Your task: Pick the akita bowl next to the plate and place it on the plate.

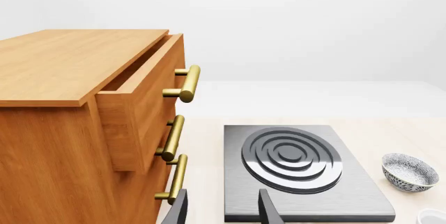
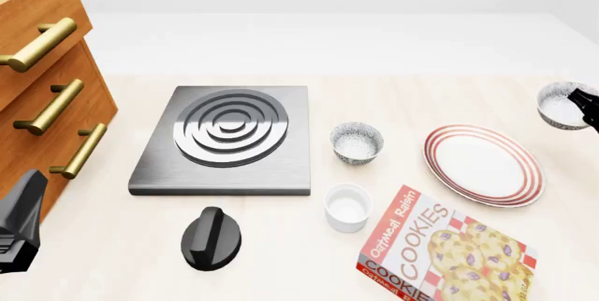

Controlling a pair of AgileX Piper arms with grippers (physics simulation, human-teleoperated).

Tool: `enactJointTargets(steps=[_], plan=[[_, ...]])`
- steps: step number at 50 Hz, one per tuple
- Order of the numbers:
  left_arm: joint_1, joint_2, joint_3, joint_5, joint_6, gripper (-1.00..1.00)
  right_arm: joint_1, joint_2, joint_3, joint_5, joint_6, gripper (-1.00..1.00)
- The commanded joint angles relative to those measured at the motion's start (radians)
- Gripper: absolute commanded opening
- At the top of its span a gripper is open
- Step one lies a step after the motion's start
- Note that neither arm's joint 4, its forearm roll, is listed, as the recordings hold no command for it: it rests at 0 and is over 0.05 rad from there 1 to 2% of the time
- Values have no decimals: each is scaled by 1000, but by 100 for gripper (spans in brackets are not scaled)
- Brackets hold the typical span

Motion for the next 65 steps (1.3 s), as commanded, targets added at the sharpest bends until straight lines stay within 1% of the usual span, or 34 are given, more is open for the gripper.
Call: enactJointTargets(steps=[1, 35, 65], plan=[[0, 0, 0, 0, 0, 100, 12, -46, 19, 7, 8, -100], [0, 0, 0, 0, 0, 100, 52, -156, 71, 39, 17, -100], [0, 0, 0, 0, 0, 100, 91, -215, 107, 60, 49, -100]])
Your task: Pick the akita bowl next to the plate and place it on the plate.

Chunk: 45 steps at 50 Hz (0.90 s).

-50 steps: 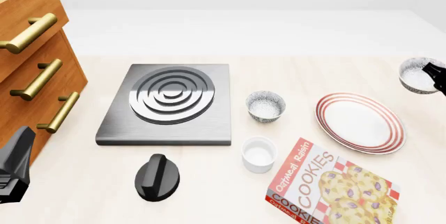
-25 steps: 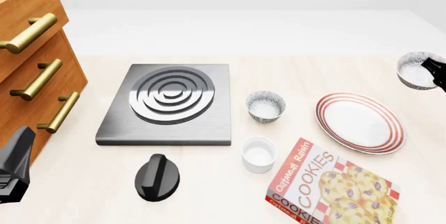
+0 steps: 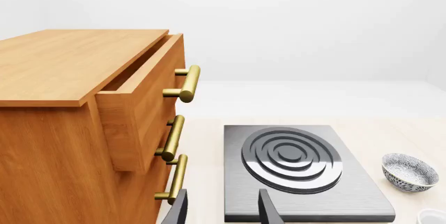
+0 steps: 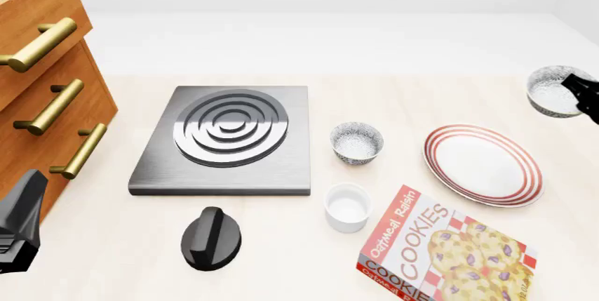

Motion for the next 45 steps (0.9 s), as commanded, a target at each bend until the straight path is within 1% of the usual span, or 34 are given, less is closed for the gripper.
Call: enactJointTargets(steps=[1, 45], plan=[[0, 0, 0, 0, 0, 100, 15, -25, 12, 4, 16, -100], [0, 0, 0, 0, 0, 100, 87, -55, 78, -15, 10, -100]])
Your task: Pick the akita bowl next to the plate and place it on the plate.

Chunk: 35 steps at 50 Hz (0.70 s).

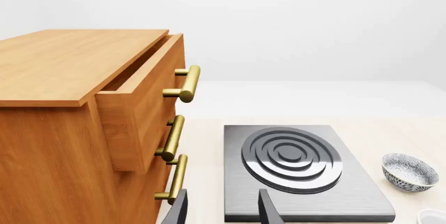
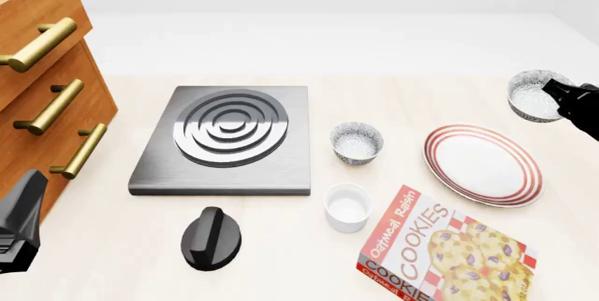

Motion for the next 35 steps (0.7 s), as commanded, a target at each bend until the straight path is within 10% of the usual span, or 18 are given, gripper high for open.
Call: enactJointTargets(steps=[1, 35], plan=[[0, 0, 0, 0, 0, 100, 17, -4, 10, -9, 5, -100], [0, 0, 0, 0, 0, 100, 61, 25, 51, -50, -7, -100]])
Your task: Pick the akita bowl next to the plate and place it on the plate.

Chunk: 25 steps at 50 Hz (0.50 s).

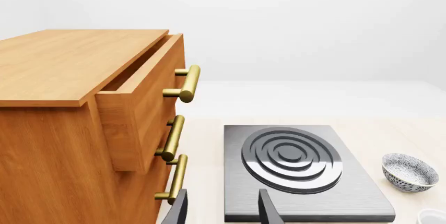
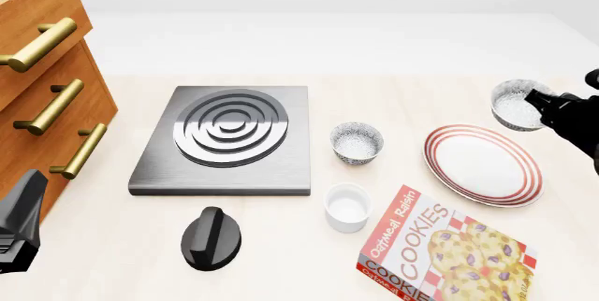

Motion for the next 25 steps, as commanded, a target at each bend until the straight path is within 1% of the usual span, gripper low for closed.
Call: enactJointTargets(steps=[1, 19, 25], plan=[[0, 0, 0, 0, 0, 100, 13, 8, 9, -15, 2, -100], [0, 0, 0, 0, 0, 100, 30, 23, 16, -27, -3, -100], [0, 0, 0, 0, 0, 100, 39, 40, 26, -45, -8, -100]])
